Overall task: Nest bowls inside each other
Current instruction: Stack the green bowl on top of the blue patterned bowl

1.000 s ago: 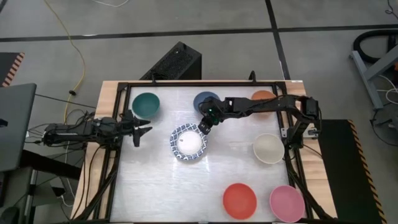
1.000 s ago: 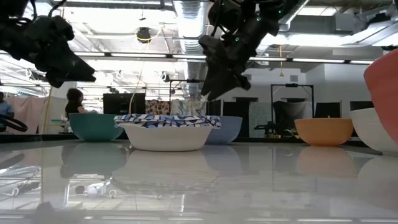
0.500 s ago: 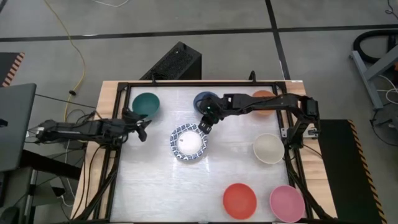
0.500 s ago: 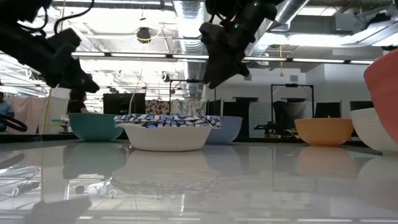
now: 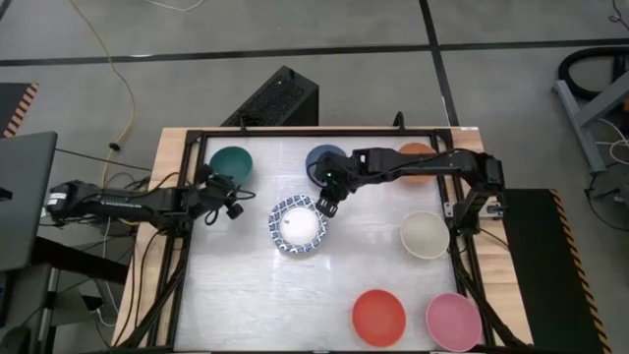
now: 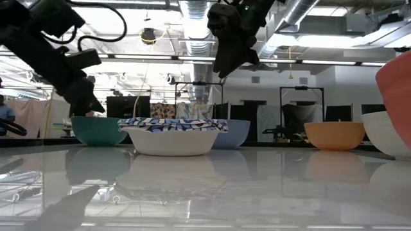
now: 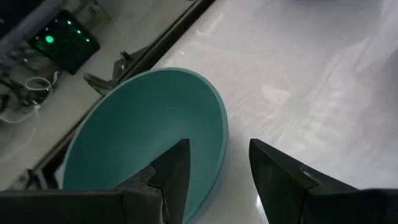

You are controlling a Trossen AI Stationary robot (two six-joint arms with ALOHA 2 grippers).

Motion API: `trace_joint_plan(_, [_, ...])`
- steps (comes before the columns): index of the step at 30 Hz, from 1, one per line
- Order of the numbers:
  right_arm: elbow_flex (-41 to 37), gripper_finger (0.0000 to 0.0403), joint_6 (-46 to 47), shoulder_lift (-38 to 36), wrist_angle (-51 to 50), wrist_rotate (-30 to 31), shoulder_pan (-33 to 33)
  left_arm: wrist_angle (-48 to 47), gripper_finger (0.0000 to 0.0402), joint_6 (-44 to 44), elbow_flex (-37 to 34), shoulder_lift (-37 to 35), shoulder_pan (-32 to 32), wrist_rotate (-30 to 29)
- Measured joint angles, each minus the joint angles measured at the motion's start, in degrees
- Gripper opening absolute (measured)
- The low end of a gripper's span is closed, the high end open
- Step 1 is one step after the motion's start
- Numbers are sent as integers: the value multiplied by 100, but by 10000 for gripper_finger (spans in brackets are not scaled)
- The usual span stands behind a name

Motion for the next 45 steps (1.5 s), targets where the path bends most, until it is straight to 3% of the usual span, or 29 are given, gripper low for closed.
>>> trace_joint_plan(5, [0, 146, -90, 0, -34, 18, 71, 4, 156, 227, 189, 443, 240, 634])
trace_joint_plan(10, [0, 146, -104, 0, -74, 25, 105, -6, 156, 140, 208, 906, 585, 451])
trace_joint_plan(15, [0, 146, -132, 0, -164, 25, 189, -10, 147, 131, 208, 1308, 983, 673])
trace_joint_plan(19, [0, 146, -131, 0, -160, 26, 267, 0, 100, 139, 211, 1597, 1272, 833])
trace_joint_plan(23, [0, 146, -131, 2, -159, 27, 333, 174, 19, 134, 211, 1818, 1469, 918])
trace_joint_plan(25, [0, 146, -105, 2, -150, 28, 353, 302, 9, 121, 211, 1884, 1522, 909])
trace_joint_plan(35, [0, 146, 284, 2, -152, 783, 401, 692, 1, 211, 211, 1877, 1328, 1012])
trace_joint_plan(41, [0, 146, 365, 2, -154, 1403, 394, 1045, 0, 948, 226, 1877, 893, 1488])
trace_joint_plan(45, [0, 146, 337, 2, -154, 1635, 392, 1045, 0, 1356, 349, 1877, 516, 1448])
